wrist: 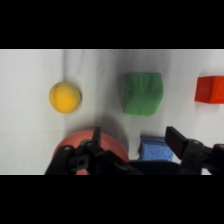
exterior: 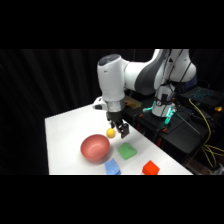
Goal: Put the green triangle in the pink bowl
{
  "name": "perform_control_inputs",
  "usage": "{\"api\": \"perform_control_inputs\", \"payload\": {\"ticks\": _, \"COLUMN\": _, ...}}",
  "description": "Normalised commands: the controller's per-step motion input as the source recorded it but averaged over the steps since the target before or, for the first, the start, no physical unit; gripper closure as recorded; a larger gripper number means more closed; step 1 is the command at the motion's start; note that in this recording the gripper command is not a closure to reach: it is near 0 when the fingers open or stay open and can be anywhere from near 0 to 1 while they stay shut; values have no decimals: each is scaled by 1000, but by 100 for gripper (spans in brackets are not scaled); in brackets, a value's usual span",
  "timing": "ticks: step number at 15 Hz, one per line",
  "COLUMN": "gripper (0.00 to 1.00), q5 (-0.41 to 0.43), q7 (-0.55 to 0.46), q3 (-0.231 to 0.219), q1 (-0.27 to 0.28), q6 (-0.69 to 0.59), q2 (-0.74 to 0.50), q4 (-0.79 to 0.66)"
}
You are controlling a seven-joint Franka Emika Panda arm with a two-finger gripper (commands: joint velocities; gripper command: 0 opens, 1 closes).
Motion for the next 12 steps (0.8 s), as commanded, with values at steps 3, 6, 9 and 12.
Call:
{"api": "perform_control_inputs", "payload": {"ticks": 3, "gripper": 0, "q5": 135, "q7": -20, "q3": 43, "q1": 29, "q6": 207, "q2": -6, "q4": -160}}
{"api": "perform_control_inputs", "payload": {"ticks": 6, "gripper": 0, "q5": 147, "q7": -82, "q3": 51, "q1": 31, "q6": 177, "q2": 54, "q4": -84}}
{"api": "perform_control_inputs", "payload": {"ticks": 9, "gripper": 0, "q5": 184, "q7": -179, "q3": 57, "q1": 10, "q6": 146, "q2": 104, "q4": -14}}
{"api": "perform_control_inputs", "payload": {"ticks": 12, "gripper": 0, "q5": 213, "q7": -257, "q3": 59, "q1": -19, "q6": 150, "q2": 136, "q4": -6}}
